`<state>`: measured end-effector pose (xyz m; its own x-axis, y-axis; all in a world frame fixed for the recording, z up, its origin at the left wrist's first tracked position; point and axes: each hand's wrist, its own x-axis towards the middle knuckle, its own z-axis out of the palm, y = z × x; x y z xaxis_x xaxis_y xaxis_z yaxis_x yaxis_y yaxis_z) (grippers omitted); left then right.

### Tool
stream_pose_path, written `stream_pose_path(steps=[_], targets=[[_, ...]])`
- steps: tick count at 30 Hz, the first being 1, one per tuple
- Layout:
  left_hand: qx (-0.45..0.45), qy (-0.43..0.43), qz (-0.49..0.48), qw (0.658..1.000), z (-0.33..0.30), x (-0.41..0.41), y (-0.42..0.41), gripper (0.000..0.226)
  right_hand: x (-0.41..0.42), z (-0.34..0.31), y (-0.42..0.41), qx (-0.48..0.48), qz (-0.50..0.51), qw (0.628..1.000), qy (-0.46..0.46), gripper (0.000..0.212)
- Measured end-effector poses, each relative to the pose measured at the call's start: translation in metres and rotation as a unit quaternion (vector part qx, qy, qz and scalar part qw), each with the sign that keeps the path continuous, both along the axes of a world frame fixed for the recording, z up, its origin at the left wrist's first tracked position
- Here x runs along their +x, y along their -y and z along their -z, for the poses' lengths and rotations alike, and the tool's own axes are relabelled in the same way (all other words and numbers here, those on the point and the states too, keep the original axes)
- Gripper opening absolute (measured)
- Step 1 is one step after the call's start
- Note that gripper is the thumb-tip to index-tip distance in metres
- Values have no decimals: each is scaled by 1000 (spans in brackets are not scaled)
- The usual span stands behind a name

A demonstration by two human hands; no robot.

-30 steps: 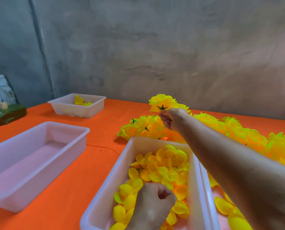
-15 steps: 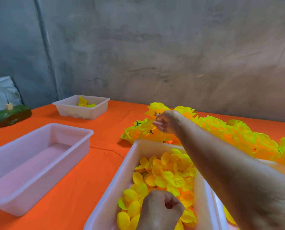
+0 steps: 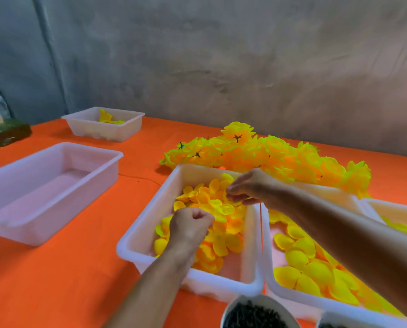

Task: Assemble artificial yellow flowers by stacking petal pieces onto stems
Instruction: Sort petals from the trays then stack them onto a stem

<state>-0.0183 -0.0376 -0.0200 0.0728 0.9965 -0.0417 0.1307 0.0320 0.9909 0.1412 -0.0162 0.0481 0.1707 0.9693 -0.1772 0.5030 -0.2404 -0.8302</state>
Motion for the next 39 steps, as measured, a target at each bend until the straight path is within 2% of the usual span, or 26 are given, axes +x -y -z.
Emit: stream_pose_path(steps=[3,5,7,9,11,12,14,16,17,20,22,24,26,28,29,30,31,33,34,37,39], targets=[[-9,22,-53,998,0,-1,-3,19,6,17,10,31,-63,982,173,19],[-14,45,-86,995,0,-2,-4,19,0,22,12,43,-122,946,296,29],[-16,73,-116,990,-2,-4,-4,21,-7,30,10,47,-178,906,382,37],[-15,96,-138,986,-3,-5,-4,22,-16,39,6,43,-214,853,475,36],[-17,109,-146,983,-2,-6,-5,22,-25,47,1,45,-230,809,540,16],[-17,111,-145,983,-3,-5,-5,22,-27,48,-1,47,-224,800,554,6],[-16,110,-137,984,-2,-5,-5,22,-31,49,-4,44,-212,797,563,22],[-15,105,-130,986,-1,-6,-6,22,-29,49,-8,58,-191,823,531,10],[-14,103,-127,986,-1,-6,-6,22,-26,49,-10,71,-172,857,480,9],[-11,98,-118,988,0,-6,-6,21,-16,37,-7,102,-99,957,253,14],[0,92,-112,989,0,-6,-5,19,-7,28,0,124,-39,990,52,10],[28,68,-93,993,-3,-4,-3,15,1,21,14,131,-6,989,-73,9],[69,36,-62,995,-7,0,-2,5,9,19,26,127,5,982,-137,12],[77,-2,-34,996,-12,7,-3,29,11,16,38,120,3,974,-193,12],[44,6,-10,999,-16,11,-4,42,12,16,42,119,2,967,-223,11],[-7,46,23,999,-22,14,-4,46,12,16,46,116,5,961,-252,10],[-61,112,68,990,-28,17,-4,41,11,16,49,115,9,954,-276,10],[-114,229,131,958,-30,23,-5,16,12,18,55,119,23,946,-301,16],[-112,253,137,951,-30,25,-5,5,13,19,57,123,30,947,-296,20],[-98,264,120,952,-24,31,-7,10,17,26,60,118,35,956,-266,17],[-87,257,113,956,-21,34,-8,11,19,33,60,108,50,951,-284,11]])
